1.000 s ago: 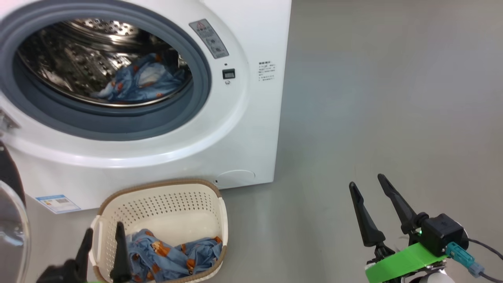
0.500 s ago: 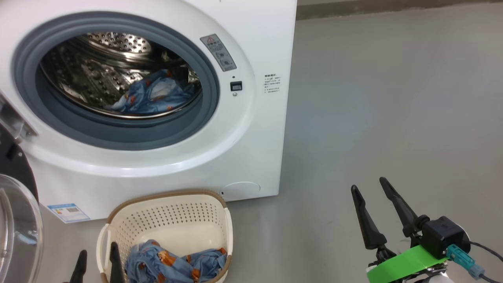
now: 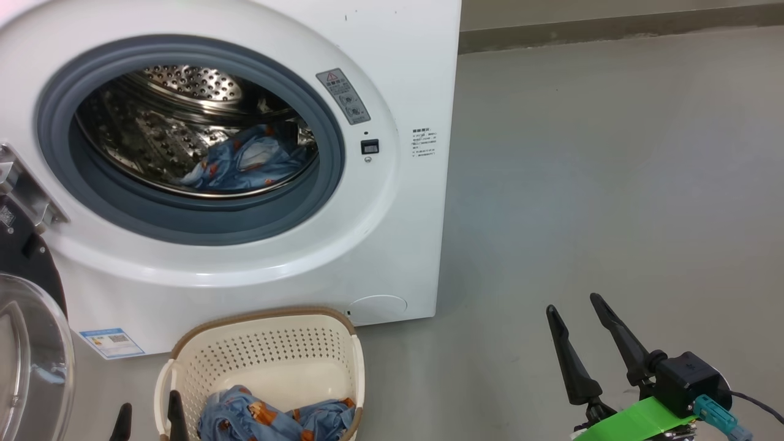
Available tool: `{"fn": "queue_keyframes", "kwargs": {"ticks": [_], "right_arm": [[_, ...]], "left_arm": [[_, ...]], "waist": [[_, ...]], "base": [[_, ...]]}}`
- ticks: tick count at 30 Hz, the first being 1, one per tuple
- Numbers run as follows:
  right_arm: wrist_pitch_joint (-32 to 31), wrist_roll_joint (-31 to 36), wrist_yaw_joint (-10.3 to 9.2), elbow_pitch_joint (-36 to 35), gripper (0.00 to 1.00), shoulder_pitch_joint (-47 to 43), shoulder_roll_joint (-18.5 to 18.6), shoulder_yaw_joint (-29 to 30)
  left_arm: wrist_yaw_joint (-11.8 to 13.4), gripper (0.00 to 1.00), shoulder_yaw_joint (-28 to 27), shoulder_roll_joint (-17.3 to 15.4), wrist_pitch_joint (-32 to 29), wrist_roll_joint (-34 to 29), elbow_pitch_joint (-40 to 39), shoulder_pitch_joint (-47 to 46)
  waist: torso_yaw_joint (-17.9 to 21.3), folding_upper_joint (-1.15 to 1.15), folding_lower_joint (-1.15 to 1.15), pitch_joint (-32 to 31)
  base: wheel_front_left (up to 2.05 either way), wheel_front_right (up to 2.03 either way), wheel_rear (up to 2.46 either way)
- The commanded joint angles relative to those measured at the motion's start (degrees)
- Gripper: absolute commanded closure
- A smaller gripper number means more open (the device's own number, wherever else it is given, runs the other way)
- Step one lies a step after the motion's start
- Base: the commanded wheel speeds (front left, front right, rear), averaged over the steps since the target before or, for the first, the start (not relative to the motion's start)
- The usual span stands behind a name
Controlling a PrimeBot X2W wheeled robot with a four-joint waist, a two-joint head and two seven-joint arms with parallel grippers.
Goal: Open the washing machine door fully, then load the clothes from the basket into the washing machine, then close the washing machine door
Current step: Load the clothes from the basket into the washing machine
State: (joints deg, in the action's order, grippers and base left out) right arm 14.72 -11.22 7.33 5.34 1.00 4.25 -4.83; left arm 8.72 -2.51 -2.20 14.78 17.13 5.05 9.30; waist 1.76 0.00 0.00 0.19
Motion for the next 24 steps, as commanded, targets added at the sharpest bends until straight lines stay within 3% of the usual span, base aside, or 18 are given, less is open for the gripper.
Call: {"fn": "queue_keyframes", "kwargs": {"ticks": [1,17,24], "right_arm": [[0.3,0.1,0.16,-1.4,0.00,0.3,0.4,-1.4],[0.3,0.1,0.16,-1.9,0.00,-0.2,0.0,-0.6],[0.3,0.2,0.16,-2.4,0.00,0.8,-0.1,0.1]], "left_arm": [[-0.3,0.00,-1.9,-0.7,0.2,-0.9,-1.7,-0.9],[-0.3,0.00,-1.4,-0.7,0.2,-1.4,-2.5,-0.5],[-1.1,0.00,0.2,-0.7,0.2,-2.2,-1.1,-2.4]], "waist": [[0.0,0.00,0.00,-0.1],[0.5,0.00,0.00,1.0],[1.1,0.00,0.00,4.6]], "base": [[0.00,0.00,0.00],[0.00,0.00,0.00],[0.00,0.00,0.00]]}}
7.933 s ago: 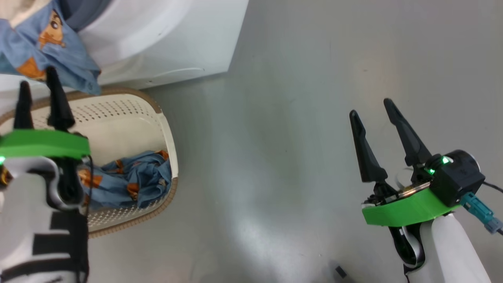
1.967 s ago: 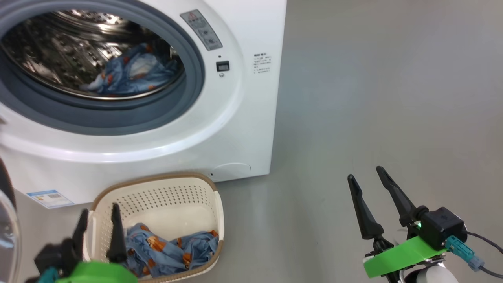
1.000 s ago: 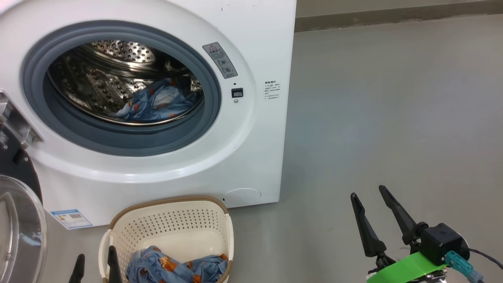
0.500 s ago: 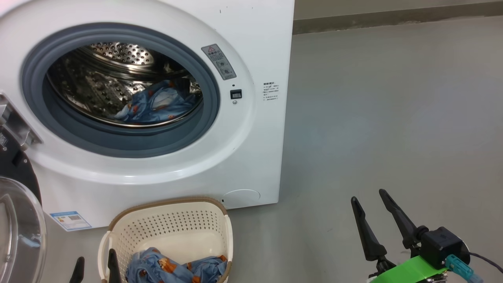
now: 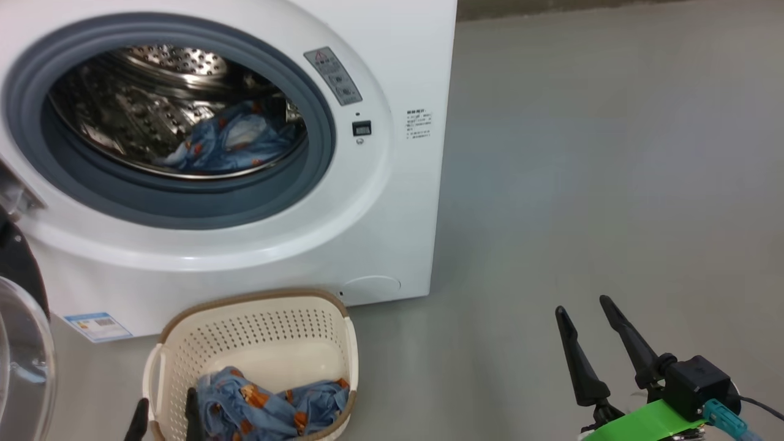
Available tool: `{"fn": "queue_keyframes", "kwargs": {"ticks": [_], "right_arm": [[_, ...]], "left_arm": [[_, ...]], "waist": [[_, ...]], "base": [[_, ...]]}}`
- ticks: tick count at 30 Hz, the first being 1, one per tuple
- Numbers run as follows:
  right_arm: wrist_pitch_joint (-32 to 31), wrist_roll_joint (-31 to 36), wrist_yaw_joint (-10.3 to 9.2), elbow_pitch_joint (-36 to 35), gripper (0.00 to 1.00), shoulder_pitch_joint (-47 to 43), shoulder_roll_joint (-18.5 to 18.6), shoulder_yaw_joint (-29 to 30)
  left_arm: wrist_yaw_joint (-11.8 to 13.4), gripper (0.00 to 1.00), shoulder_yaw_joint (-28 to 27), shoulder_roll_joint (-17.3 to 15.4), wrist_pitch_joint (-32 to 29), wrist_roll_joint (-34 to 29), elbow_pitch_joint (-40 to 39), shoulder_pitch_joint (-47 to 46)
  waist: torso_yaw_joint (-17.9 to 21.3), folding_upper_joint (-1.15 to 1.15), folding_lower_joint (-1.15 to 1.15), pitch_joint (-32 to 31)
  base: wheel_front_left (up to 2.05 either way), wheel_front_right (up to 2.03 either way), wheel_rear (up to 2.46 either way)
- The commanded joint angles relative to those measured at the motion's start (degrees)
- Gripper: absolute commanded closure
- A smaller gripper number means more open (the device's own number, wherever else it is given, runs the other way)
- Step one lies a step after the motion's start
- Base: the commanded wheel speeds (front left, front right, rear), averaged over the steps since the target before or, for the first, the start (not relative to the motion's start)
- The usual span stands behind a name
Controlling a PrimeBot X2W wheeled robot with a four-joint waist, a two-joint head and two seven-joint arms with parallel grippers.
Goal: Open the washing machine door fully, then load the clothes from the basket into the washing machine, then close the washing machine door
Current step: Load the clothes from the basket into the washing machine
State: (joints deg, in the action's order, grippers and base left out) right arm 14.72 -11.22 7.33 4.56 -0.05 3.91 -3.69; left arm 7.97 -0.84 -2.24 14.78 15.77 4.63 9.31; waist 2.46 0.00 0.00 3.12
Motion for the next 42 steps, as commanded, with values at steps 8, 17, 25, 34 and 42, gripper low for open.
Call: {"fn": "queue_keyframes", "kwargs": {"ticks": [8,17,25,34,42], "right_arm": [[0.3,0.3,0.16,-2.4,0.00,5.1,-0.2,-0.6],[0.3,0.0,0.16,-3.5,0.00,10.6,-0.8,-1.0],[0.3,-1.3,0.16,-4.1,0.00,14.2,-1.0,-1.7],[0.3,-2.6,0.16,-4.9,0.00,17.4,-1.0,-2.0],[0.3,-3.0,0.16,-5.6,0.00,19.8,-1.0,-2.6]], "left_arm": [[-1.9,0.00,-0.4,-0.6,0.2,-1.4,4.6,-8.7],[-4.8,0.00,-0.5,-2.2,-2.8,2.3,18.3,-20.4],[-5.0,0.00,-2.9,-4.1,-8.5,6.2,30.3,-31.1],[-6.1,0.00,-8.8,-5.6,-15.5,14.7,43.4,-41.7],[-5.3,0.00,-9.9,-9.0,-18.0,16.2,51.9,-49.2]], "waist": [[2.7,0.00,0.00,9.2],[6.3,0.00,0.00,19.4],[9.1,0.00,0.00,26.9],[11.0,0.00,0.00,33.8],[11.8,0.00,0.00,39.3]], "base": [[0.00,0.00,0.00],[0.00,0.00,0.00],[0.00,0.00,0.00],[0.00,0.00,0.00],[0.00,0.00,0.00]]}}
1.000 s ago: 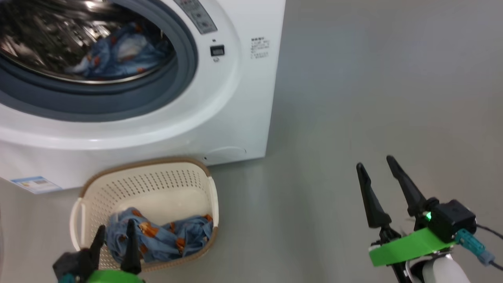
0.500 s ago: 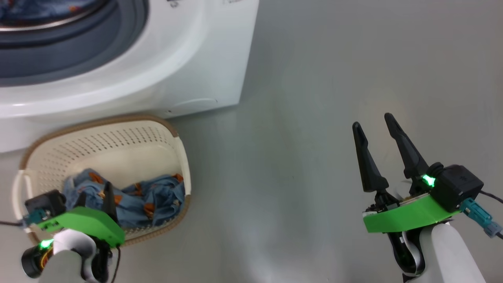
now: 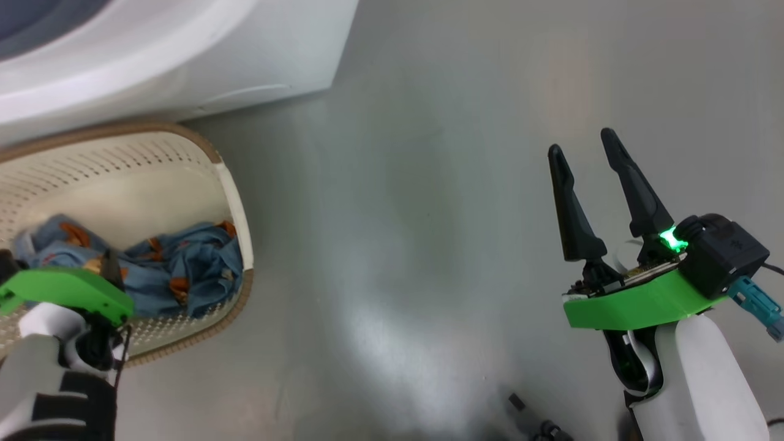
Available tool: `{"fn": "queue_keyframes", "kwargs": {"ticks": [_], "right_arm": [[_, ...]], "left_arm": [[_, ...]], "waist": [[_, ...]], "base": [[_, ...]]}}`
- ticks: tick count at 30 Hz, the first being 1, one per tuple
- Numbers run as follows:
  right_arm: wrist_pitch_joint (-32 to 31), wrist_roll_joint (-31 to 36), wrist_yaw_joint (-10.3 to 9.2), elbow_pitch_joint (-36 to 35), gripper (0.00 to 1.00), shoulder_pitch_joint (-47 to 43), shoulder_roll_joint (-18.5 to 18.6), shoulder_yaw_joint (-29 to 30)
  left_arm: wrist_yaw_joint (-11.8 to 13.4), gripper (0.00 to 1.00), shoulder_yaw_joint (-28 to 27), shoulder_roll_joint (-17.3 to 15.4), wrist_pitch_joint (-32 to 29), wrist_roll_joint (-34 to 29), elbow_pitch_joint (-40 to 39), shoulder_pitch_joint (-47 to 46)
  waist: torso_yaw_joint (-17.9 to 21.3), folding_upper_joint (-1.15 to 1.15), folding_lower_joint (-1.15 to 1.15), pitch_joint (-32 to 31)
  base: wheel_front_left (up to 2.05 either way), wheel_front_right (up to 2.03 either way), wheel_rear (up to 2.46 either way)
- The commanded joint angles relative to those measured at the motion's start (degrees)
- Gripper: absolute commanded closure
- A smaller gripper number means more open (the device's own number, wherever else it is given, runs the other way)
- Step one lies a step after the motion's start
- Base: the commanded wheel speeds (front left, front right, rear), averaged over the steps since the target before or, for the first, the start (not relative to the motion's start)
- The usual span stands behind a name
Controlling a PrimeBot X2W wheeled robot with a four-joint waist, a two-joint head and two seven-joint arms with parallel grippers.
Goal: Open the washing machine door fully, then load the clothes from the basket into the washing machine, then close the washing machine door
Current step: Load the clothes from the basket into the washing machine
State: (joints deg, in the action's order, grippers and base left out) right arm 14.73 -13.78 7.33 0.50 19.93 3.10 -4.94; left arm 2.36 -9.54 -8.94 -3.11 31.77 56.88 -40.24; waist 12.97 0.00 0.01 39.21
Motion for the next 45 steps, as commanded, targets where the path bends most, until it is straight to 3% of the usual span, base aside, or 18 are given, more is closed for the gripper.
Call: {"fn": "queue_keyframes", "kwargs": {"ticks": [1,15,41,43,45], "right_arm": [[0.3,-0.5,0.16,-1.6,0.00,0.0,-0.2,-1.5],[0.3,-0.2,0.16,-2.3,0.00,2.2,-0.2,-2.0],[0.3,0.6,0.16,-4.0,0.00,2.1,-0.2,-2.2],[0.3,0.7,0.16,-4.2,0.00,2.1,-0.2,-2.0],[0.3,0.8,0.16,-4.2,0.00,2.1,-0.2,-1.8]], "left_arm": [[0.5,0.00,-1.1,-2.7,-0.2,0.1,0.6,-0.5],[2.9,0.00,2.3,-5.2,-0.4,-2.8,8.6,-9.6],[6.7,0.00,5.3,-8.6,-0.8,-4.2,15.3,-17.2],[6.7,0.35,5.5,-8.6,-0.9,-4.2,15.5,-17.5],[6.8,0.54,5.6,-8.3,-0.8,-4.1,15.7,-17.7]], "waist": [[1.4,0.00,-0.01,3.9],[0.7,0.00,-0.01,12.4],[2.5,0.00,-0.01,17.9],[2.4,0.00,-0.01,18.2],[2.2,0.00,-0.01,18.4]], "base": [[0.00,0.00,0.00],[0.00,0.00,0.00],[0.00,0.00,0.00],[0.00,0.00,0.00],[0.00,0.00,0.00]]}}
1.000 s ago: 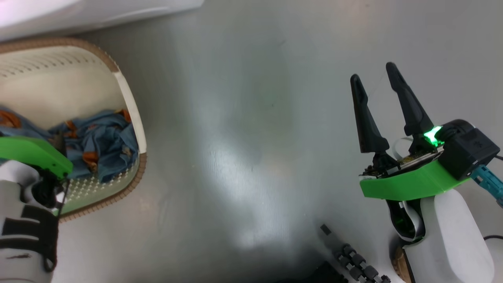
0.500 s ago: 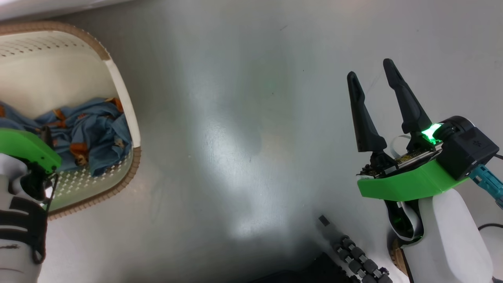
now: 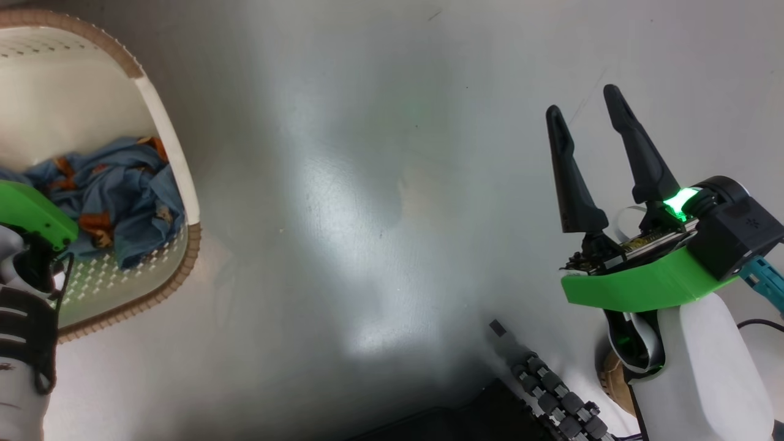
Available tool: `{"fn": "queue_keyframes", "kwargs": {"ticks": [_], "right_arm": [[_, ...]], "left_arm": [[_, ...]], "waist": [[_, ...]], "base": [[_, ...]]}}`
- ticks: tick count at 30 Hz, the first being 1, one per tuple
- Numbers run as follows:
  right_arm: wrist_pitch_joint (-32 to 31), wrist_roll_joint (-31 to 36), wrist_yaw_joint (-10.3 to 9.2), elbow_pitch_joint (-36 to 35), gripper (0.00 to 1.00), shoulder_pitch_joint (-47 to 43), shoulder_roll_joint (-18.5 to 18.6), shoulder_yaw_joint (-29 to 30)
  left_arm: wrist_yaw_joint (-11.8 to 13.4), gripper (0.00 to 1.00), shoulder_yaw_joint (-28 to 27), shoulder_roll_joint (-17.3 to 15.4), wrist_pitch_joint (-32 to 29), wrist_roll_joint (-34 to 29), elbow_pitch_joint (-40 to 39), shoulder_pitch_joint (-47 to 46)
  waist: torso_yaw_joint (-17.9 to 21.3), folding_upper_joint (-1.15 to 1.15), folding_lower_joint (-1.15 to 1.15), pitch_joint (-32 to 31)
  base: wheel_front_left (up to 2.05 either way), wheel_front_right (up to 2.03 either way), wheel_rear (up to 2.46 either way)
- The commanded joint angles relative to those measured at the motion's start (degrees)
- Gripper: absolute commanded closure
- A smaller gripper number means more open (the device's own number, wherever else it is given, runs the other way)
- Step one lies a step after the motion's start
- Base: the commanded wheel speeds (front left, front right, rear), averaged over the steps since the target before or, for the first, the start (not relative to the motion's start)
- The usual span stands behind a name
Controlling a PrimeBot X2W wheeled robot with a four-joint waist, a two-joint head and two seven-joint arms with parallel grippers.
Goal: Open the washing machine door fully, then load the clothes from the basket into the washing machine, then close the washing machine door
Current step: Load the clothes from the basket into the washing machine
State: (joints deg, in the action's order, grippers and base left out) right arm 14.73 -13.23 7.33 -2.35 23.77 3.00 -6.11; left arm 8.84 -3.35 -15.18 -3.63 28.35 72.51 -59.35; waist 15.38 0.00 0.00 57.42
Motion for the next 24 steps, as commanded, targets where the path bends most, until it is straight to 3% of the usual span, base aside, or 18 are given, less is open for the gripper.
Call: {"fn": "queue_keyframes", "kwargs": {"ticks": [1,2,3,4,11,24], "right_arm": [[0.3,0.3,0.16,-1.4,0.00,-1.8,-0.1,-0.5],[0.3,0.4,0.16,-1.4,0.00,-1.7,-0.1,-0.4],[0.3,0.5,0.16,-1.4,0.00,-1.6,-0.1,-0.3],[0.3,0.6,0.16,-1.4,0.00,-1.5,-0.1,-0.2],[0.3,1.0,0.16,-1.2,0.00,-1.1,-0.1,0.2],[0.3,0.4,0.16,0.7,0.00,-1.9,-0.1,0.9]], "left_arm": [[0.3,0.61,-0.5,-2.0,-0.2,-0.7,0.1,1.4],[0.2,0.74,-0.5,-1.9,-0.1,-0.6,0.2,1.4],[0.2,0.97,-0.4,-1.8,0.2,-0.5,0.3,1.4],[0.2,1.00,-0.4,-1.8,0.5,-0.5,0.3,1.5],[0.0,1.00,-0.7,-1.2,3.2,0.3,0.5,1.8],[-4.6,1.00,-2.0,0.6,13.3,2.9,0.8,8.3]], "waist": [[-0.3,0.00,0.00,0.2],[-0.4,0.00,0.00,0.3],[-0.6,0.00,0.00,0.3],[-0.7,0.00,0.00,0.2],[-1.9,0.00,0.00,-0.7],[-5.6,0.00,0.00,-10.2]], "base": [[0.00,0.00,0.00],[0.00,0.00,0.00],[0.00,0.00,0.00],[0.00,0.00,0.00],[0.00,0.00,0.00],[0.00,0.00,0.00]]}}
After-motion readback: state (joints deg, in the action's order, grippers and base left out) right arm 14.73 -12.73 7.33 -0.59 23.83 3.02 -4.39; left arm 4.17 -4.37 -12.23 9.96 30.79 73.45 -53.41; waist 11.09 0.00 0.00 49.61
